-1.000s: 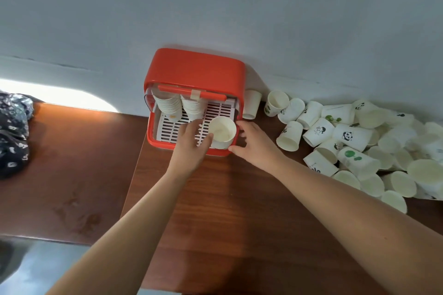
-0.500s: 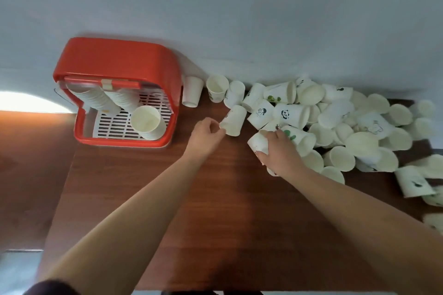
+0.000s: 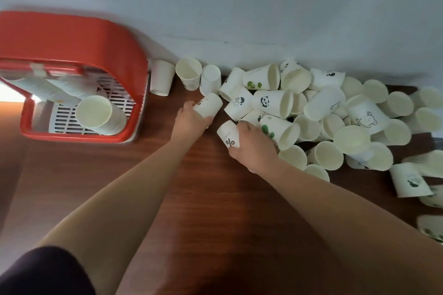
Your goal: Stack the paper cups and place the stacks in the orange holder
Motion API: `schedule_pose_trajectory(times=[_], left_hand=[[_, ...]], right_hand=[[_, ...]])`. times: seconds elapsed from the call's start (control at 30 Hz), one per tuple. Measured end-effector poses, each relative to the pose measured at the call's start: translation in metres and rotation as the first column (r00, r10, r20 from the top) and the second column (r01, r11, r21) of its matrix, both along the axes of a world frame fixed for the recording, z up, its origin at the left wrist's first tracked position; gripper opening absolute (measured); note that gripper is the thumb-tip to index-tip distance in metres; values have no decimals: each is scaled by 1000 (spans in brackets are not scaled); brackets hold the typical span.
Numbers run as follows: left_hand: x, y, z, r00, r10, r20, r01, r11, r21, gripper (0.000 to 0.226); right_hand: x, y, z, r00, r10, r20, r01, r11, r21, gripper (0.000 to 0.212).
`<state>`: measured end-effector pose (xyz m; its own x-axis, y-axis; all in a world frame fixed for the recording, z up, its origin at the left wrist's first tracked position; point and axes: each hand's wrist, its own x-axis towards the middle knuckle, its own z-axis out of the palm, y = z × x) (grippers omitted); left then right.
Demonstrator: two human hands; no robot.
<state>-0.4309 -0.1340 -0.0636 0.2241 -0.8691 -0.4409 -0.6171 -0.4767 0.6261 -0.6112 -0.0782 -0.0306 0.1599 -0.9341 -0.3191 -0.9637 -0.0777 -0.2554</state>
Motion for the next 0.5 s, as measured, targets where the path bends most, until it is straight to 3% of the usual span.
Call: schedule_pose_trajectory(times=[0.33, 0.5], left_hand=[[77, 109, 105, 944, 135, -302, -204, 956, -212, 61], [143, 136, 143, 896, 206, -394, -348, 876, -334, 54]], right_hand=[[49, -17, 72, 953, -10, 303, -1, 999, 36, 60], [104, -22, 104, 914, -6, 406, 10, 1000, -7, 74]])
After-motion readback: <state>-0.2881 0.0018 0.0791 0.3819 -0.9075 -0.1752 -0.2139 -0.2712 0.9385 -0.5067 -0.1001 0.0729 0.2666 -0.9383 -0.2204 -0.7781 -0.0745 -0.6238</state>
